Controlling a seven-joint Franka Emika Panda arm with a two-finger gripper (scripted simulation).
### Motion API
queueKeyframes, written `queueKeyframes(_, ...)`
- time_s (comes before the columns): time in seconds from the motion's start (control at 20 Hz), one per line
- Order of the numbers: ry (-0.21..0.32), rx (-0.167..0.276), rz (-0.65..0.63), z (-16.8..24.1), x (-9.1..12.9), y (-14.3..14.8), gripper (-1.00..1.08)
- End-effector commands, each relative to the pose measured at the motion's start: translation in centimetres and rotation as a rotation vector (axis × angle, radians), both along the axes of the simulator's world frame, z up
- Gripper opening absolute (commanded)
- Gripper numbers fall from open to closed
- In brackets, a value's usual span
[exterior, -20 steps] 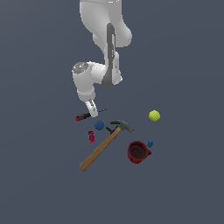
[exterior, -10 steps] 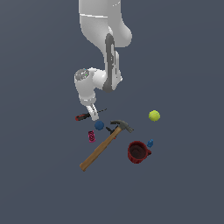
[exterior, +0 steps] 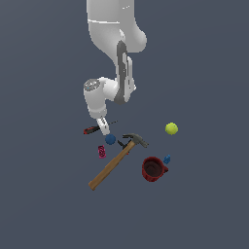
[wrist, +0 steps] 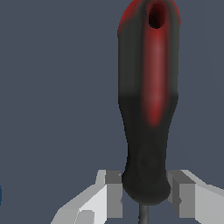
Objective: Pick up a designated object from a clutter of objects.
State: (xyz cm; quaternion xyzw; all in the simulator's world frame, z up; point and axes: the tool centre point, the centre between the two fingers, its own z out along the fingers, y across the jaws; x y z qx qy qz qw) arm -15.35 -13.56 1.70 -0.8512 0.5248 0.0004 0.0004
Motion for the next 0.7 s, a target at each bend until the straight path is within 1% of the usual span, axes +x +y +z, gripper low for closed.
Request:
queueKeyframes(0.0, 0.0, 0.0, 0.0, 0.0, 0.0, 0.0, -1.0)
queueKeyframes(0.4, 0.0, 0.0, 0.0, 0.2, 0.1, 0.0, -1.0)
queueKeyframes(0.65, 0.0, 0.0, 0.0, 1.2, 0.5, 0.4, -1.0)
